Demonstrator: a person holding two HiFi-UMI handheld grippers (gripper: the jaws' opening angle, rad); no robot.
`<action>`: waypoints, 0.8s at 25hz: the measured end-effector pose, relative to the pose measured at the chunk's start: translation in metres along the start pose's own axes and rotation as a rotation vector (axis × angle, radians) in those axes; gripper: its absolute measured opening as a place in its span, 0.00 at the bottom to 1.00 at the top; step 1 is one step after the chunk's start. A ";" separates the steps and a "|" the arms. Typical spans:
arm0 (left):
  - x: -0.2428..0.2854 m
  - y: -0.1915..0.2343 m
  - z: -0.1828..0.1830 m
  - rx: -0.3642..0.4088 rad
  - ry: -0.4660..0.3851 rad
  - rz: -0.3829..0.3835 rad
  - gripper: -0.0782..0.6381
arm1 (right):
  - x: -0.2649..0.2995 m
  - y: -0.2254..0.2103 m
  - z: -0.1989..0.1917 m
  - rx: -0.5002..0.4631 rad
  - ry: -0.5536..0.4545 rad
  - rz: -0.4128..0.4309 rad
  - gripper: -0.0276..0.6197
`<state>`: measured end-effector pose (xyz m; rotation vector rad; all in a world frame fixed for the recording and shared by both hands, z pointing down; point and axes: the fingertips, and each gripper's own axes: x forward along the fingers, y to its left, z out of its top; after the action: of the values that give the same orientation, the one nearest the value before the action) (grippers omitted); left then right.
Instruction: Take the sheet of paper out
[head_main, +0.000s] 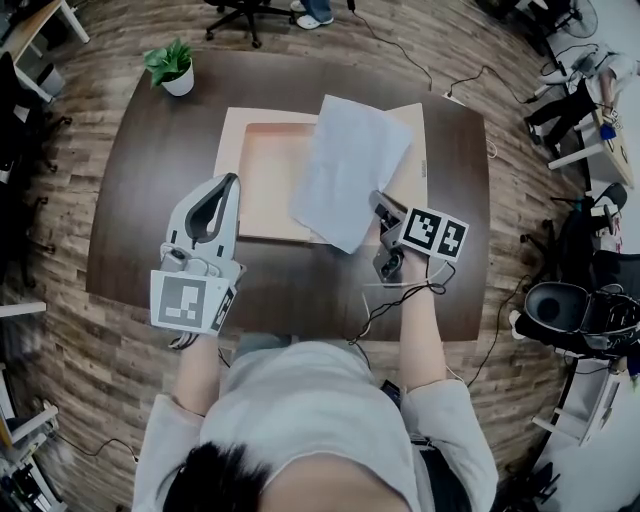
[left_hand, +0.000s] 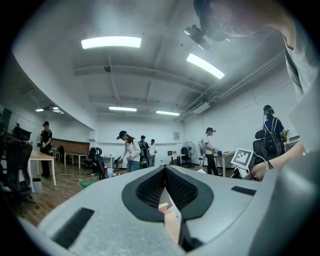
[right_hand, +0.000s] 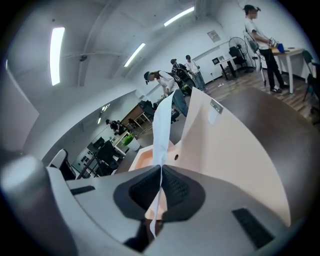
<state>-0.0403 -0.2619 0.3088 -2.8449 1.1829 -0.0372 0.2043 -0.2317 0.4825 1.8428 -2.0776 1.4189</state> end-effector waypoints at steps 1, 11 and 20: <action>0.000 0.000 0.001 0.002 -0.003 -0.001 0.10 | -0.001 0.003 0.002 -0.015 -0.009 0.000 0.06; -0.003 -0.009 0.017 0.027 -0.021 0.005 0.10 | -0.019 0.030 0.019 -0.167 -0.110 0.014 0.06; -0.003 -0.020 0.030 0.042 -0.035 0.011 0.10 | -0.045 0.048 0.038 -0.272 -0.206 0.012 0.06</action>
<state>-0.0270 -0.2442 0.2803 -2.7906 1.1761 -0.0113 0.1995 -0.2259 0.4067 1.9328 -2.2421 0.9234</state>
